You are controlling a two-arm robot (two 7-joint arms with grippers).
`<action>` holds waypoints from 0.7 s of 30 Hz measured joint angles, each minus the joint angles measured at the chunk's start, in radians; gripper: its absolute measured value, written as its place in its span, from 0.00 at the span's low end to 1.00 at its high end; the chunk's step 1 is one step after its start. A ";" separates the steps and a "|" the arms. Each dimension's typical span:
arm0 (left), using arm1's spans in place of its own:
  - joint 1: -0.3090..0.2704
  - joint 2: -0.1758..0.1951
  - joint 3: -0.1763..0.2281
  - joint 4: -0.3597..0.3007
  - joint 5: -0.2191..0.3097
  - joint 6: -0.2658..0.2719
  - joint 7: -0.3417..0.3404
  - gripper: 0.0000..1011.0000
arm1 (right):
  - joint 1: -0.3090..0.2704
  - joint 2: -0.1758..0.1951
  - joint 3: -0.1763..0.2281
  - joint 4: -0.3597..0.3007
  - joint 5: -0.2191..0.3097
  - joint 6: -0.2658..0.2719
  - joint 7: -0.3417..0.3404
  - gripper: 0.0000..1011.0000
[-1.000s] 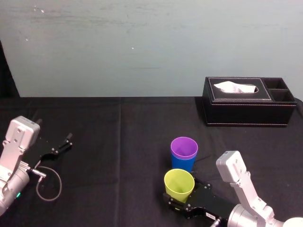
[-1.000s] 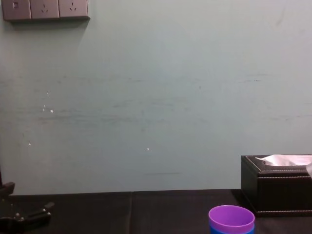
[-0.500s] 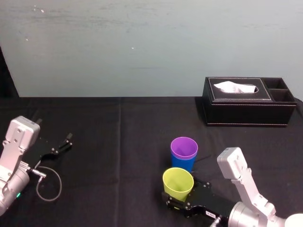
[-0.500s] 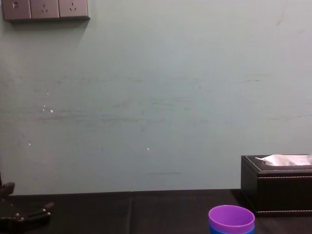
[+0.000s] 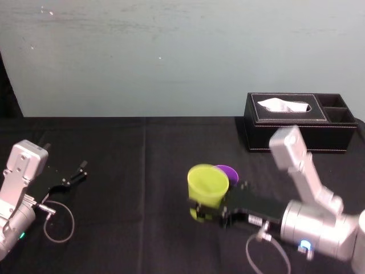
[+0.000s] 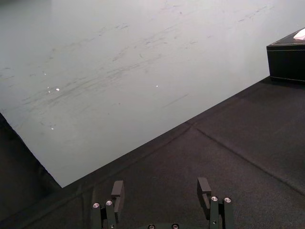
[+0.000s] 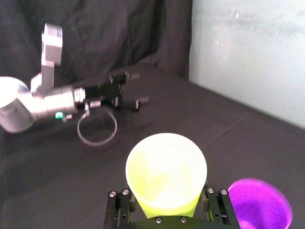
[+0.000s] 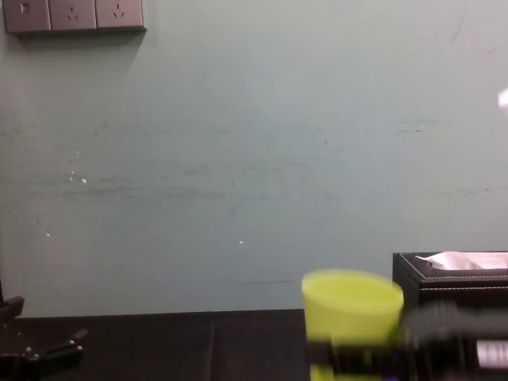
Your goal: Stack the three plastic cups sequentially using one hand.
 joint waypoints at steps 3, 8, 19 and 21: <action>0.000 0.000 0.000 0.000 0.000 0.000 0.000 0.99 | 0.049 0.003 0.006 0.002 0.019 0.020 0.014 0.72; 0.000 0.000 0.000 0.000 0.000 0.000 0.000 0.99 | 0.121 0.002 0.007 0.036 0.036 0.045 0.021 0.72; 0.000 0.000 0.000 0.000 0.000 0.000 0.000 0.99 | 0.214 -0.008 0.004 0.161 0.050 0.049 -0.010 0.72; 0.000 0.000 0.000 0.000 0.000 0.000 0.000 0.99 | 0.219 -0.008 0.001 0.179 0.053 0.042 -0.013 0.72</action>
